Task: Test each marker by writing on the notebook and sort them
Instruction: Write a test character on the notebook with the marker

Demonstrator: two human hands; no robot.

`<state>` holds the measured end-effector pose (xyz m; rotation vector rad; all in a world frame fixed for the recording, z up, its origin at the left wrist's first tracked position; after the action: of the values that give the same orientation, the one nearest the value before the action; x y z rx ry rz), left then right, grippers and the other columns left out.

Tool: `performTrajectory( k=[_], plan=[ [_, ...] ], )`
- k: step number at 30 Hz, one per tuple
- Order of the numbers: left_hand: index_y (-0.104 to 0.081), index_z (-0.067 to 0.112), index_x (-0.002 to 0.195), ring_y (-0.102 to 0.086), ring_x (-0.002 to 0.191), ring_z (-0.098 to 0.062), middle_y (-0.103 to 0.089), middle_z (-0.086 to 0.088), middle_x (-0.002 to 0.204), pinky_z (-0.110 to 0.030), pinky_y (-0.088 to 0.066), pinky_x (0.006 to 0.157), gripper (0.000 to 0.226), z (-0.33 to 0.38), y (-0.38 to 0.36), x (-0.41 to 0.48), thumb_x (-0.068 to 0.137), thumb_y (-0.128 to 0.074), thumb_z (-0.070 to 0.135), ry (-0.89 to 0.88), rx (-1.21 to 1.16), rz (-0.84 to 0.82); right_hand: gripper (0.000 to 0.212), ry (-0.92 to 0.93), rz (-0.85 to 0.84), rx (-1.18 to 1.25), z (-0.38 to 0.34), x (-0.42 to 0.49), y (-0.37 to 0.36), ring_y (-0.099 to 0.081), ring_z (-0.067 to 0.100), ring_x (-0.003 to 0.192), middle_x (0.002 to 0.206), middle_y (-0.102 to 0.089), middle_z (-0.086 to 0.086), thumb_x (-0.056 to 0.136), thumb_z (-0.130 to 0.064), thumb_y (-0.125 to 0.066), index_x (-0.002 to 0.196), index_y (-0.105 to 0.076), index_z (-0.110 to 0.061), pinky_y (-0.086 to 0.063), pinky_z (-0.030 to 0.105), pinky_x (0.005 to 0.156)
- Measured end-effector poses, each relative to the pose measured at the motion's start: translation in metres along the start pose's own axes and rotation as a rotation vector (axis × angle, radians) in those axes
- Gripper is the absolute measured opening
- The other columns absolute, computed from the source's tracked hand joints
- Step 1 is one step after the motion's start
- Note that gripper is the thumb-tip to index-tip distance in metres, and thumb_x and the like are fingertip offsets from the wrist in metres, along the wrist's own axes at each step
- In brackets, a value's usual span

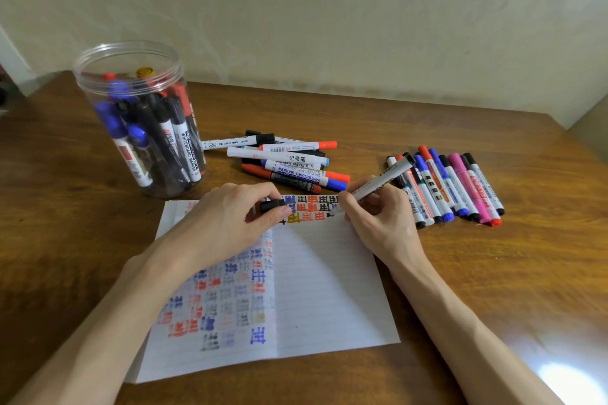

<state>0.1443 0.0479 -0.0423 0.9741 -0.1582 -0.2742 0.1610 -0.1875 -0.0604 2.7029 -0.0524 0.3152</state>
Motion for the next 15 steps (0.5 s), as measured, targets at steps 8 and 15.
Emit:
performTrajectory(
  k=[8,15],
  plan=[
    [-0.064,0.042,0.107,-0.066,0.091,0.003,-0.07,0.023,0.103,-0.032,-0.059,0.077,0.044,0.0005,-0.0002,0.0006,0.086,-0.04,0.072,0.01,-0.003,-0.016,0.01,-0.008,0.053,-0.107,0.0053,0.0002,0.0016,-0.068,0.005,0.064,0.072,-0.072,-0.007,0.09,-0.023,-0.074,0.084,-0.072,-0.016,-0.049,0.017,0.055],
    [-0.065,0.042,0.107,-0.066,0.092,0.003,-0.07,0.023,0.106,-0.03,-0.059,0.076,0.03,-0.0002,-0.0001,0.0007,0.093,-0.048,0.063,0.014,0.003,-0.007,0.008,-0.01,0.057,-0.048,0.0052,0.0016,0.0027,-0.074,0.013,0.07,0.076,-0.077,-0.004,0.094,-0.019,-0.071,0.088,-0.072,-0.014,-0.061,0.032,0.064]
  ],
)
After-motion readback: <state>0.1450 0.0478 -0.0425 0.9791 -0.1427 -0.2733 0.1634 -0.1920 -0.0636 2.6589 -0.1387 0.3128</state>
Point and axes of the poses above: each hand's wrist, its own x-axis towards the middle knuckle, its own y-axis out of the back of the hand, z = x × y, the point moved 3 cm from there along x, towards the middle knuckle
